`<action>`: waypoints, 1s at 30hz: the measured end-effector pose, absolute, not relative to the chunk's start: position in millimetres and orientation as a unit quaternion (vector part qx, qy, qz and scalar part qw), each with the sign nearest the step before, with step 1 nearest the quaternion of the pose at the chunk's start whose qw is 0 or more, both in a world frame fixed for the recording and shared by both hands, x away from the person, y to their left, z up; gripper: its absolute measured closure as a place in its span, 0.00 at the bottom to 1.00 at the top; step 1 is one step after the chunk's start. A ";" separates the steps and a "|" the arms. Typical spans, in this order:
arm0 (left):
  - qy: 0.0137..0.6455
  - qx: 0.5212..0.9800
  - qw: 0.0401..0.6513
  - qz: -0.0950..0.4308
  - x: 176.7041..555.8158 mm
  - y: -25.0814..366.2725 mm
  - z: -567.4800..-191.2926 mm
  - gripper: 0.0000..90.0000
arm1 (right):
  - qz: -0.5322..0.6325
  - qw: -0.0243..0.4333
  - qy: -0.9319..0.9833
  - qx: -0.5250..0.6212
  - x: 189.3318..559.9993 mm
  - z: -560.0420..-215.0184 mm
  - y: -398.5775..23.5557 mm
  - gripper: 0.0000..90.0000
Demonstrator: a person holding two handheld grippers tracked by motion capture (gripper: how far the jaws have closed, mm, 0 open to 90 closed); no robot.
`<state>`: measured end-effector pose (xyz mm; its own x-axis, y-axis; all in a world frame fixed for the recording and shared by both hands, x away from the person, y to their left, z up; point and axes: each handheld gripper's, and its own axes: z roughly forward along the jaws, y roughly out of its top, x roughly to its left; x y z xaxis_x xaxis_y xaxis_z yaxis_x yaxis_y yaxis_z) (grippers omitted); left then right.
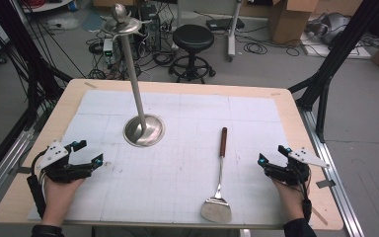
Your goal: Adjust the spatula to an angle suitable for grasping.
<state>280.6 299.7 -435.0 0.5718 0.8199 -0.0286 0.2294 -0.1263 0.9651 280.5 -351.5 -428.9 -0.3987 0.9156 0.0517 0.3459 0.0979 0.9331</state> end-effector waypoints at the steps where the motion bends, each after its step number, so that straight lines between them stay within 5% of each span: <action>1: 0.376 0.699 0.544 0.272 280.6 299.7 -434.9 0.19 | 0.484 0.294 0.682 0.463 280.1 -428.6 -351.8 0.17; 17: 0.369 0.702 0.542 0.277 281.4 296.5 -435.8 0.19 | 0.491 0.282 0.681 0.463 278.3 -420.8 -343.4 0.17; 30: 0.368 0.700 0.544 0.279 280.5 298.8 -434.7 0.19 | 0.481 0.273 0.711 0.435 281.2 -412.0 -297.6 0.17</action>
